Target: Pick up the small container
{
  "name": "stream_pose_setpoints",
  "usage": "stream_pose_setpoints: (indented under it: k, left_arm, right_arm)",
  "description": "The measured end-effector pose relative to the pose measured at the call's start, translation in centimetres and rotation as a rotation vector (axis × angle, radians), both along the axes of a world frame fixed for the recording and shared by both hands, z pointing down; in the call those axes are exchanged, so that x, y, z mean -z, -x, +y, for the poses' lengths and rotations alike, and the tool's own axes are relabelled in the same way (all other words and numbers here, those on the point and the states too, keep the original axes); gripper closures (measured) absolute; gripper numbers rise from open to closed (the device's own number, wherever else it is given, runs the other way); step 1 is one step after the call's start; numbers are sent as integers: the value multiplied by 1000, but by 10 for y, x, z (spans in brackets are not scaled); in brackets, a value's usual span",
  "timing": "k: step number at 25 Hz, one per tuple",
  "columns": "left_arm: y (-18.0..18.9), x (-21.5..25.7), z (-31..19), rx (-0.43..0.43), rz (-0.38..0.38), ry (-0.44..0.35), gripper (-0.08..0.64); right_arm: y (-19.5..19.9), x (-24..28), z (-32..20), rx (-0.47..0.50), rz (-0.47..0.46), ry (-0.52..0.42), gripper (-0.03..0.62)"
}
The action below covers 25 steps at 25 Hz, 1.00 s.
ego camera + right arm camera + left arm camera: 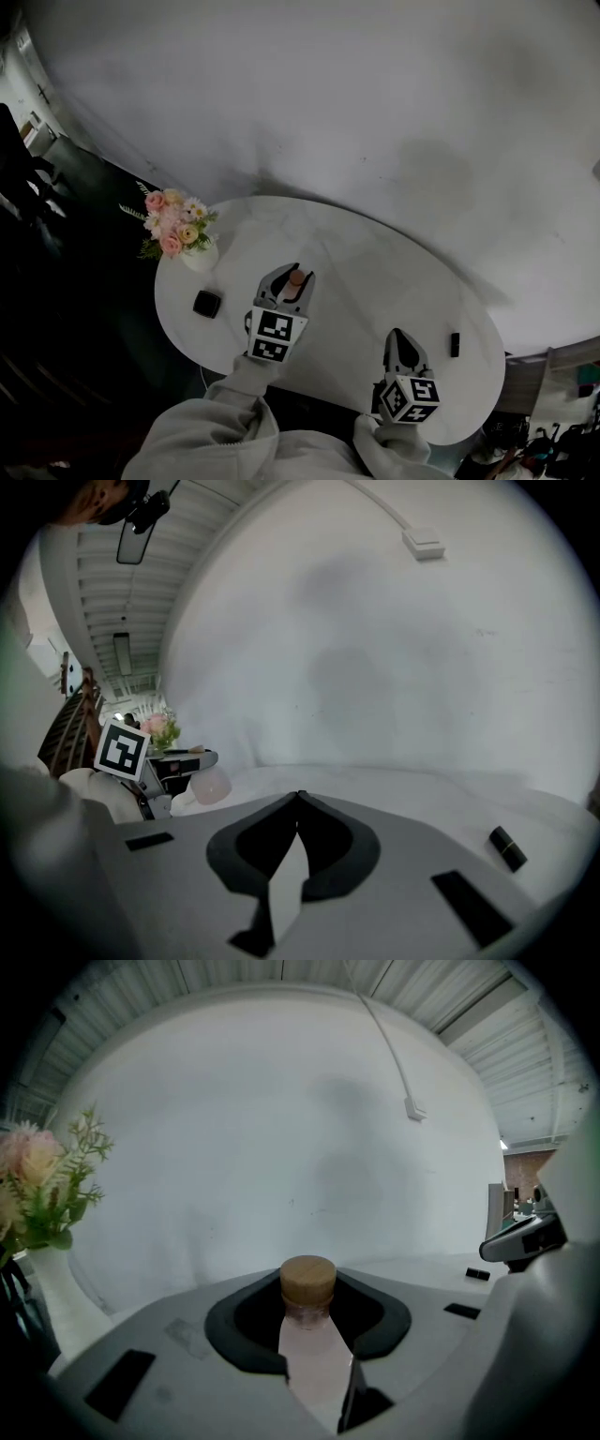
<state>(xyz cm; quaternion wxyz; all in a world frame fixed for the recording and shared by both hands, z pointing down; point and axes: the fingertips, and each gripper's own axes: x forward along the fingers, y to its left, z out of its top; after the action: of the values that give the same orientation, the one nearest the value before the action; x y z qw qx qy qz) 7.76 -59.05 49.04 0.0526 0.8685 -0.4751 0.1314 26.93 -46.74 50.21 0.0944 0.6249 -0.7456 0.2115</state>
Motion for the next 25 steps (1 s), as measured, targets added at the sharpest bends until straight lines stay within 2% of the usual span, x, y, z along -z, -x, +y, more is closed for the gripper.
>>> stream_pose_setpoints:
  k: [14, 25]
  left_arm:
    - [106, 3, 44, 147, -29, 11, 437]
    - [151, -8, 72, 220, -17, 34, 437]
  right_arm:
    - [59, 6, -25, 94, -9, -38, 541]
    - [70, 16, -39, 103, 42, -94, 543]
